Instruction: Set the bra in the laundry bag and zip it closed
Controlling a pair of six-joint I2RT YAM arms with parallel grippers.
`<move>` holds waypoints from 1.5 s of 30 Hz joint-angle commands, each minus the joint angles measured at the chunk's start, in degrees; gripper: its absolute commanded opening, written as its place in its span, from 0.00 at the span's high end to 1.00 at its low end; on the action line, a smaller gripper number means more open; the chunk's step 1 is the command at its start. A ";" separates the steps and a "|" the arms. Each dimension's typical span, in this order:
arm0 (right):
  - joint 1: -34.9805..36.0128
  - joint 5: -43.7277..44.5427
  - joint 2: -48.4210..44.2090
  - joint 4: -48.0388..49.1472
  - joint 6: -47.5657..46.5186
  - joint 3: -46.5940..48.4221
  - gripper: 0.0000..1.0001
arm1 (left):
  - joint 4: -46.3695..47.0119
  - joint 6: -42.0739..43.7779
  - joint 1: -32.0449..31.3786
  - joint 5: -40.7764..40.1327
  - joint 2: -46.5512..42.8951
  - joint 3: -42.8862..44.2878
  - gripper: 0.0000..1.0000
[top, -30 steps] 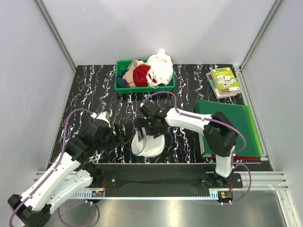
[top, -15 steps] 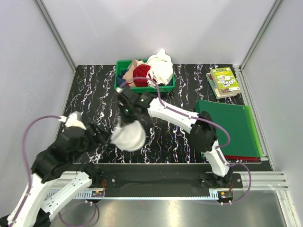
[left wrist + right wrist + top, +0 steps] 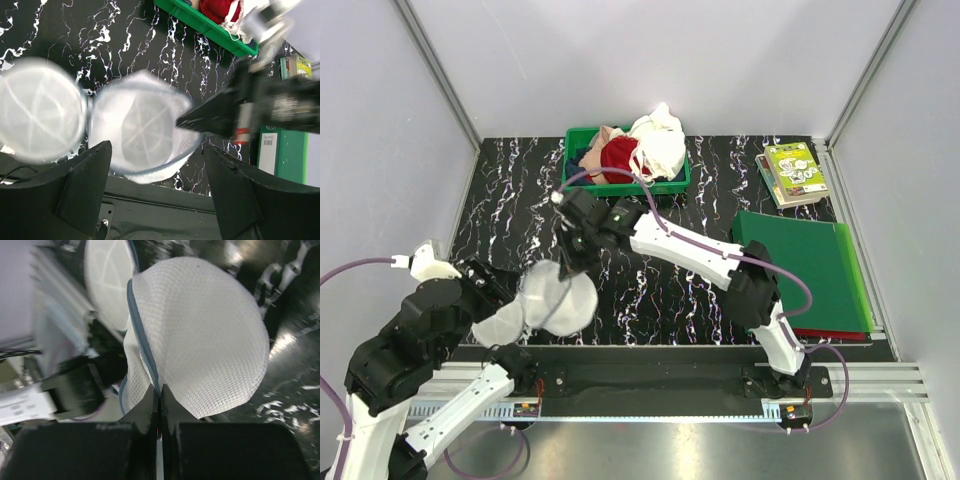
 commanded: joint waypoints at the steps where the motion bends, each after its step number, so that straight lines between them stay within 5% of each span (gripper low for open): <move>1: -1.77 3.17 1.22 2.29 -2.54 -6.93 1.00 | 1.65 1.09 0.09 -0.17 3.12 -0.28 0.21; 10: -6.43 3.26 0.97 2.91 -8.87 -9.74 0.91 | 8.07 3.01 0.53 9.50 13.84 -10.92 0.45; 18: -6.78 -2.27 -1.23 2.83 -8.88 -8.34 0.94 | 29.73 7.77 14.40 32.42 24.56 -21.71 0.91; 22: -6.87 -4.91 -2.20 2.91 -6.42 -7.64 0.98 | 42.25 5.31 18.02 41.84 28.86 -27.88 0.92; 27: -9.24 -9.12 -4.04 2.74 -3.17 -5.35 0.99 | 47.54 2.23 18.20 41.52 35.47 -34.38 0.98; 35: -11.53 -16.69 -7.21 2.48 1.76 -4.03 1.00 | 35.79 3.98 26.97 30.26 43.28 -34.04 1.00; 41: -12.93 -17.66 -4.15 1.95 -1.14 -1.22 0.99 | 28.58 5.39 30.77 24.02 37.68 -28.87 1.00; 45: -12.94 -17.92 2.17 -1.56 -5.96 5.27 0.86 | 24.08 7.58 31.29 18.67 35.22 -22.54 0.94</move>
